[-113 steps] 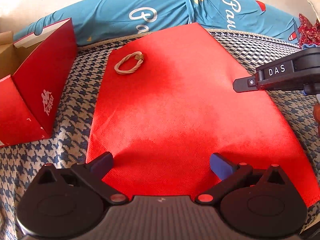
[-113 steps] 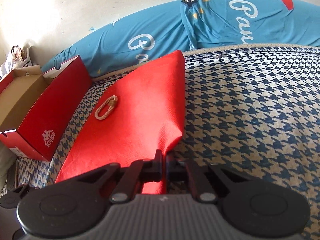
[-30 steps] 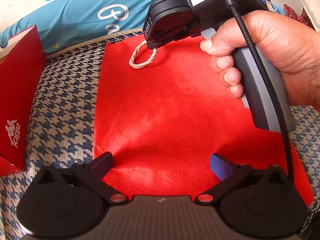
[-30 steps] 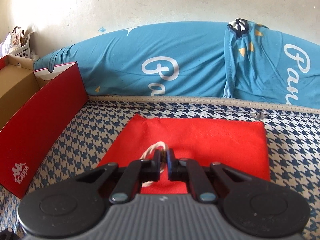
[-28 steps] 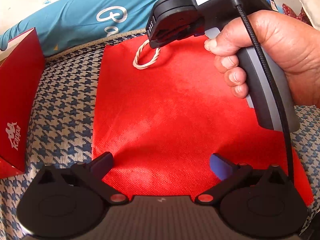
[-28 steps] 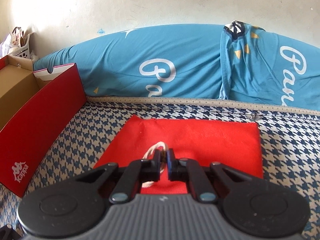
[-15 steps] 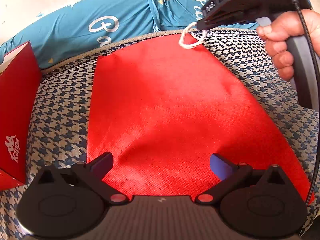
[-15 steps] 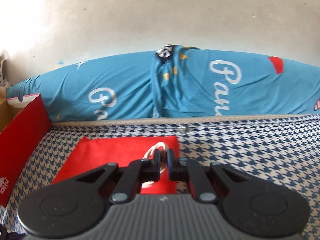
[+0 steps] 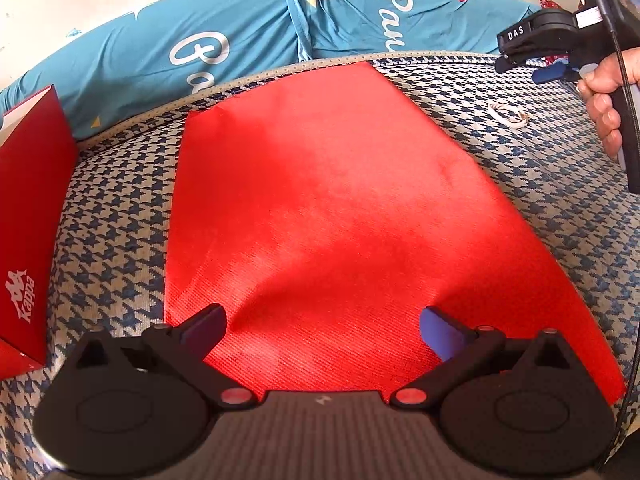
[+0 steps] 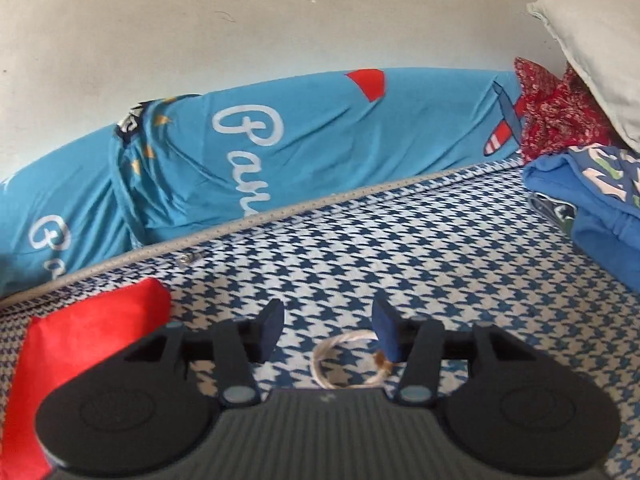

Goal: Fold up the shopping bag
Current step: 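Lift the rope handle off the bag and drop it on the bedspread, then move the open right tool back over the folded red bag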

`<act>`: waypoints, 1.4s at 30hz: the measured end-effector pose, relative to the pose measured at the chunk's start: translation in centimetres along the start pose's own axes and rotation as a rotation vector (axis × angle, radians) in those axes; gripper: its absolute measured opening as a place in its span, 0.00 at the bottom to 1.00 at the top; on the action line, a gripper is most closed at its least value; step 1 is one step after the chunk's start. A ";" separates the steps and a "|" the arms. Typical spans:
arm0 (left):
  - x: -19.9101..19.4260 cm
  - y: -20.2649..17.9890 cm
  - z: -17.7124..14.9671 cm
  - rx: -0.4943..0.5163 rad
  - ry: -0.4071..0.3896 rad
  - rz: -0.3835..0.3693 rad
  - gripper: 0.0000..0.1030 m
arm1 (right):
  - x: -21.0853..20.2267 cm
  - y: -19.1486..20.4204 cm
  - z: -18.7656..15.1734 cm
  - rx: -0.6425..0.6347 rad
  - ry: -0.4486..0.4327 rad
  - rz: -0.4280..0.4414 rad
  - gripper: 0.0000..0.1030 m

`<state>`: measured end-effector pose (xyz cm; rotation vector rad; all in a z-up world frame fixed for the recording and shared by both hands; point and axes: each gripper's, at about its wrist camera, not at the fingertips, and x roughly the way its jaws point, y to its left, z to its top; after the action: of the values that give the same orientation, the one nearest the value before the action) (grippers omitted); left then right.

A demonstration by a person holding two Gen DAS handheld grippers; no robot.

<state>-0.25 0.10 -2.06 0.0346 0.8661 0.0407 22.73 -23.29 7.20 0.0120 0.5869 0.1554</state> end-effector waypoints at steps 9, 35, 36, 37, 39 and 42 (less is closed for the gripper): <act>-0.3 -0.2 -0.5 -0.013 0.017 -0.014 1.00 | 1.1 7.4 -1.3 -0.225 0.027 0.214 0.43; -1.1 -1.1 -1.2 -0.005 0.037 -0.061 1.00 | 3.8 13.4 -3.8 -0.416 0.086 0.223 0.52; -1.1 -1.0 -1.2 -0.004 0.035 -0.060 1.00 | 3.6 13.3 -3.5 -0.411 0.076 0.224 0.52; -1.1 -1.0 -1.1 0.000 0.030 -0.056 1.00 | 3.4 13.2 -3.3 -0.399 0.069 0.228 0.51; -1.1 -1.1 -1.0 0.009 0.021 -0.048 1.00 | 2.9 12.9 -2.6 -0.373 0.053 0.241 0.51; -1.1 -1.0 -0.8 0.019 0.006 -0.032 1.00 | 2.8 12.6 -2.2 -0.322 0.075 0.298 0.49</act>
<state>-1.55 -0.94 -1.81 0.0380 0.8726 0.0023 22.06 -10.51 4.50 -0.2200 0.6273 0.5399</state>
